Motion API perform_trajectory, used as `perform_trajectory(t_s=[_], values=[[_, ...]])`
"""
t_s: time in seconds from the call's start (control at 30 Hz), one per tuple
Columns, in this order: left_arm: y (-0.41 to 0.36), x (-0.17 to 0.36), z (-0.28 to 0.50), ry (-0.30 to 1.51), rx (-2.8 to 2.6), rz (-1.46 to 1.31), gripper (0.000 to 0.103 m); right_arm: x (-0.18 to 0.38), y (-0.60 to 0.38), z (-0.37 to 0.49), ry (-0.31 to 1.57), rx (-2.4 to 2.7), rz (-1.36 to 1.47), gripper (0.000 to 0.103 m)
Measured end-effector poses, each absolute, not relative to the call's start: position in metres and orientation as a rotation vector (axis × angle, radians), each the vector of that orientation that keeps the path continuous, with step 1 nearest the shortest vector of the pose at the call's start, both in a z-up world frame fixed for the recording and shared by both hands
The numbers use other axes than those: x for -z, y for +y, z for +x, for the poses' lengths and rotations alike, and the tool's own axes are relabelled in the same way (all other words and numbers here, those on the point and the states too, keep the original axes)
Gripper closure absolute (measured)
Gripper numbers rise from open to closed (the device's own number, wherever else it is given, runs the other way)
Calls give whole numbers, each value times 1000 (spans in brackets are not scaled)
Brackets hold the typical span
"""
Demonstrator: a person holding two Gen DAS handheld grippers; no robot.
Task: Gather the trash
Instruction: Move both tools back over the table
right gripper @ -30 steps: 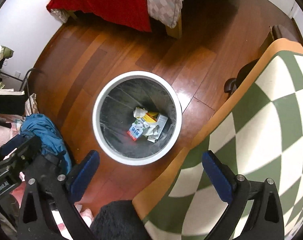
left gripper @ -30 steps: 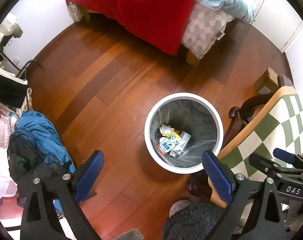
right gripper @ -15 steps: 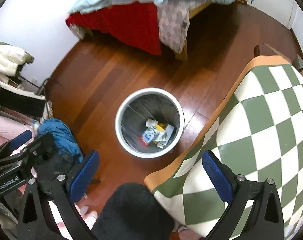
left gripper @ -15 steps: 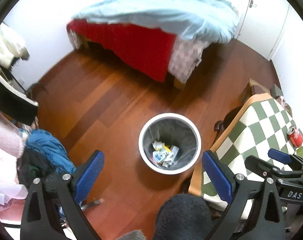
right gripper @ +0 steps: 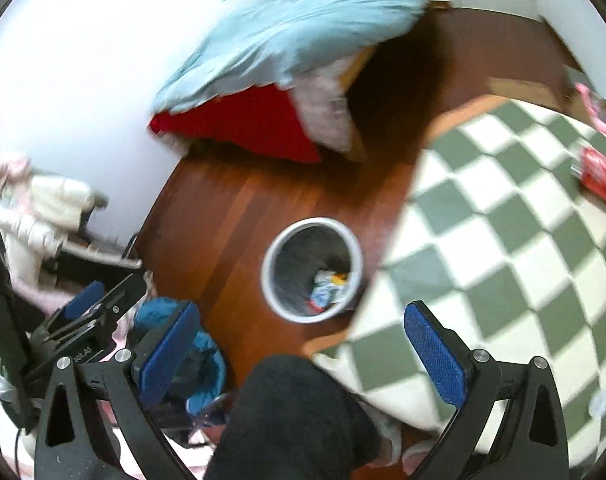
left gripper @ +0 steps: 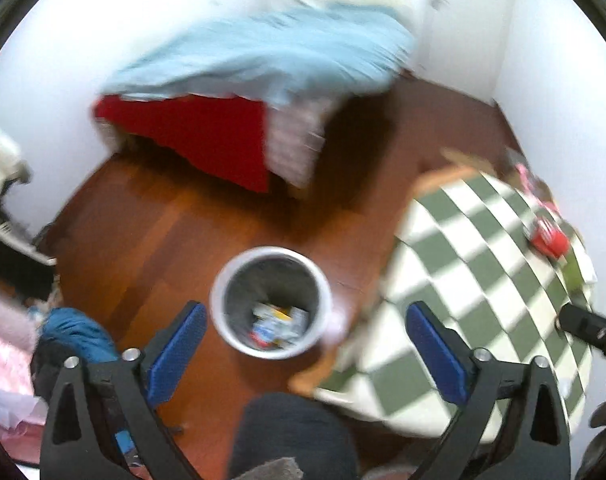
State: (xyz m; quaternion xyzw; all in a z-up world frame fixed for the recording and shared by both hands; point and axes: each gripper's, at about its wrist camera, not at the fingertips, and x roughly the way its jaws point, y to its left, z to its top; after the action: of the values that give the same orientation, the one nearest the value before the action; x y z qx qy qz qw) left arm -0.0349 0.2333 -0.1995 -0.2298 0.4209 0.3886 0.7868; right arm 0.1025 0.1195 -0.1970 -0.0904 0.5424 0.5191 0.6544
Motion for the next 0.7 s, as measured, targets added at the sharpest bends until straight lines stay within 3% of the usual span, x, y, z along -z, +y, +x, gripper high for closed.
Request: perform_trajectory(t_s=[0.17, 0.4, 0.47, 0.53, 0.7], values=[[180, 252, 53, 1028, -696, -443, 0, 217, 20, 182, 1246, -905, -111, 0], [96, 322, 137, 1215, -519, -357, 0, 300, -136, 268, 1332, -473, 5, 0], [77, 335, 148, 1253, -486, -332, 0, 321, -161, 274, 1344, -440, 16, 5], [64, 344, 154, 1277, -462, -321, 0, 338, -172, 274, 1348, -429, 9, 20], [50, 352, 155, 1304, -448, -310, 0, 361, -179, 276, 1358, -461, 49, 35]])
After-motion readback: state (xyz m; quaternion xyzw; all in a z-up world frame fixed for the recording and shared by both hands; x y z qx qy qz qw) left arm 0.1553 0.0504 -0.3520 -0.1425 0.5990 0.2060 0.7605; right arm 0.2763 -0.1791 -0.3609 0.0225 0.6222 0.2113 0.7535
